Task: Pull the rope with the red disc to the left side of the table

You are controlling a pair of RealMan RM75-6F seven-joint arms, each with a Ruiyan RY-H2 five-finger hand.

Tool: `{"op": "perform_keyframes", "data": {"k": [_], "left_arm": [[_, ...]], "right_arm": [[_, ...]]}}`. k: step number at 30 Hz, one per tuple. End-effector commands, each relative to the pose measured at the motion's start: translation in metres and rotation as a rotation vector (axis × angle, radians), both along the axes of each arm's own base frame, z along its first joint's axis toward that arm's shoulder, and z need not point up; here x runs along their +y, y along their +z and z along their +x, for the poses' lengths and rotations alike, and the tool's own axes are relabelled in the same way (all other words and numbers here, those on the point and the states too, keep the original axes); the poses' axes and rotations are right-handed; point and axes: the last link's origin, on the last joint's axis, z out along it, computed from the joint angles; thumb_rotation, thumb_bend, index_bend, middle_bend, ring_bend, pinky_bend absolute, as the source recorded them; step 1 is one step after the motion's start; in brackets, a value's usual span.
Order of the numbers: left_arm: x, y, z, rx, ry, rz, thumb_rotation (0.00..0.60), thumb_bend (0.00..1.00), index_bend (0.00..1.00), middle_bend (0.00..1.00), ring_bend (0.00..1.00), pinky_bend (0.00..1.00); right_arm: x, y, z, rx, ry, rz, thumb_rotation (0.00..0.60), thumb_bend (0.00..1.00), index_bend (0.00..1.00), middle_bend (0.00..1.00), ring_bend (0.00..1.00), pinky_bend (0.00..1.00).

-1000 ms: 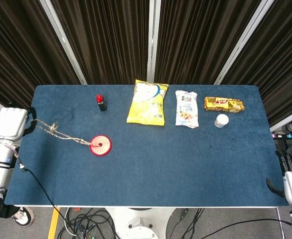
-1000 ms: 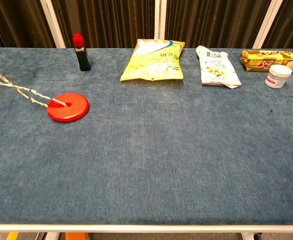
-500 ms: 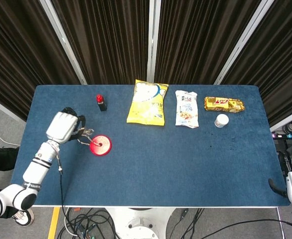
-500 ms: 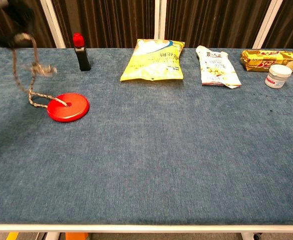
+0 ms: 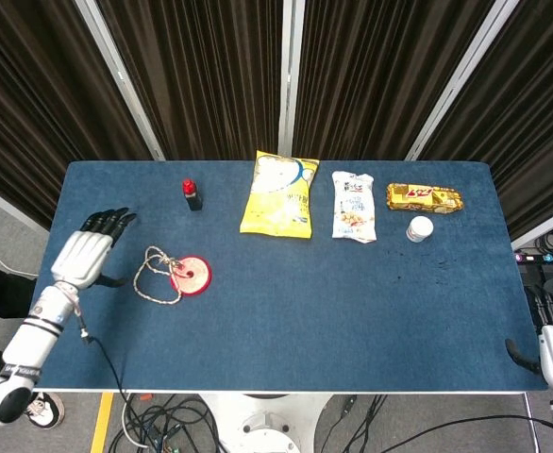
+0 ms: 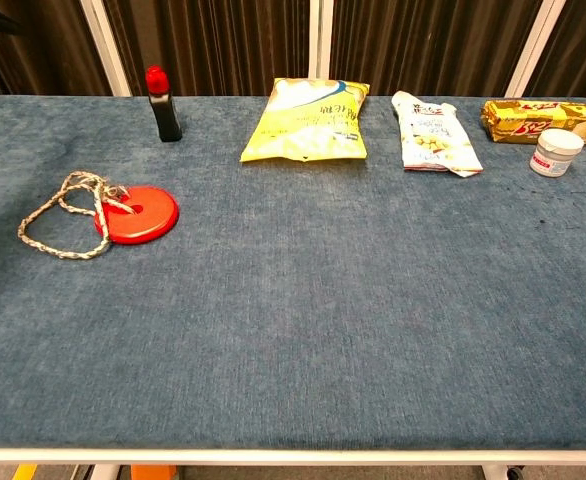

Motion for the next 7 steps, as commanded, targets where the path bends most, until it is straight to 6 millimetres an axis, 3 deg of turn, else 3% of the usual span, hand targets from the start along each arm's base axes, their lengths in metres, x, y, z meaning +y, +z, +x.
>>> {"op": "perform_keyframes", "data": {"k": [1,7], "left_arm": [[-0.048,0.011,-0.027,0.022,-0.003,0.107,0.6,0.0,0.0,0.0,0.0,0.07],[-0.109,0.009,-0.078,0.059,0.059,0.204,0.6,0.0,0.0,0.0,0.0,0.07]], "right_arm": [[0.0,0.001,0.003,-0.003,0.01,-0.003,0.6,0.22,0.0,0.02,0.0,0.0],[0.002,0.003,0.01,0.002,0.037,-0.011,0.6,0.22,0.0,0.02,0.0,0.0]]}}
